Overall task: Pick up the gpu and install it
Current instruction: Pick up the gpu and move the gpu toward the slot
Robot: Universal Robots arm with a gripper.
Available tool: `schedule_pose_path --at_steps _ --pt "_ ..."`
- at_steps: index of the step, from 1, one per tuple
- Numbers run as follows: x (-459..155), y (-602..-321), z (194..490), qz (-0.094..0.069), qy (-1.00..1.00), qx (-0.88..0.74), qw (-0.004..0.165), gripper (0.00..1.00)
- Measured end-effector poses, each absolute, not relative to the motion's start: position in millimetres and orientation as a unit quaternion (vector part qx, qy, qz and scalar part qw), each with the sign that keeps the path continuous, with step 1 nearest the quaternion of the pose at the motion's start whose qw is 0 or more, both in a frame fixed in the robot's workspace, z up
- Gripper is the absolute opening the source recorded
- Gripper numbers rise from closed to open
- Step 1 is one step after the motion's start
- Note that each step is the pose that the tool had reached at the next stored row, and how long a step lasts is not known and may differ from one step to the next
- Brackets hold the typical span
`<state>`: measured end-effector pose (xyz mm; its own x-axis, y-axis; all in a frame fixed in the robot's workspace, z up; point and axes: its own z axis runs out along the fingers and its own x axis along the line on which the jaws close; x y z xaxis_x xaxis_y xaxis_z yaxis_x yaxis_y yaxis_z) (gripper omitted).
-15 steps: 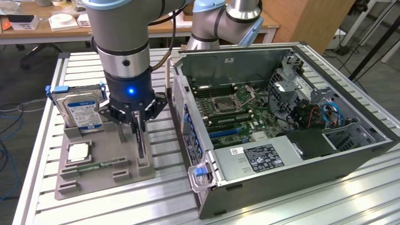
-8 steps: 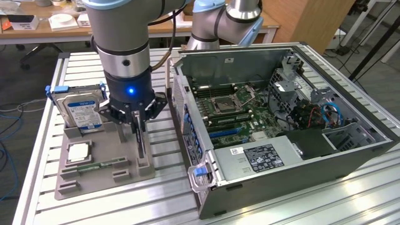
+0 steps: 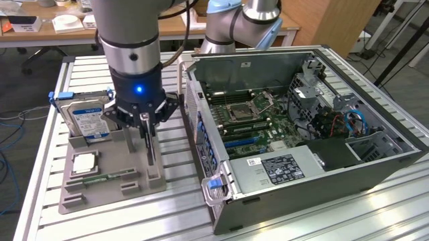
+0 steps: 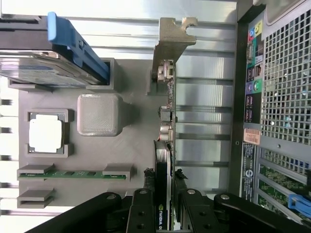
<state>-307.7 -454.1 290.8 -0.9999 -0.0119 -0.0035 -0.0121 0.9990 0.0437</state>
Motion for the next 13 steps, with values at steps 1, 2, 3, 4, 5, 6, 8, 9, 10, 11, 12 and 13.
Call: schedule_pose_path --at_steps 1,2,3,4,5,6,8,9,10,11,12,13 --pt "-308 -454 295 0.022 1.0 -0.006 0.002 0.26" --pt "-308 -454 299 0.022 1.0 -0.006 0.002 0.26" --pt "-308 -454 304 0.022 1.0 -0.006 0.002 0.26" --pt "-308 -454 308 0.022 1.0 -0.006 0.002 0.26" --pt "-308 -454 310 0.022 1.0 -0.006 0.002 0.26" --pt "-308 -454 310 0.022 1.0 -0.006 0.002 0.26" --pt "-308 -454 310 0.022 1.0 -0.006 0.002 0.26" --pt "-308 -454 310 0.022 1.0 -0.006 0.002 0.26" --pt "-308 -454 310 0.022 1.0 -0.006 0.002 0.26" --pt "-308 -454 311 0.022 1.0 -0.006 0.002 0.26" --pt "-308 -454 311 0.022 1.0 -0.006 0.002 0.26" --pt "-308 -454 311 0.022 1.0 -0.006 0.002 0.26"
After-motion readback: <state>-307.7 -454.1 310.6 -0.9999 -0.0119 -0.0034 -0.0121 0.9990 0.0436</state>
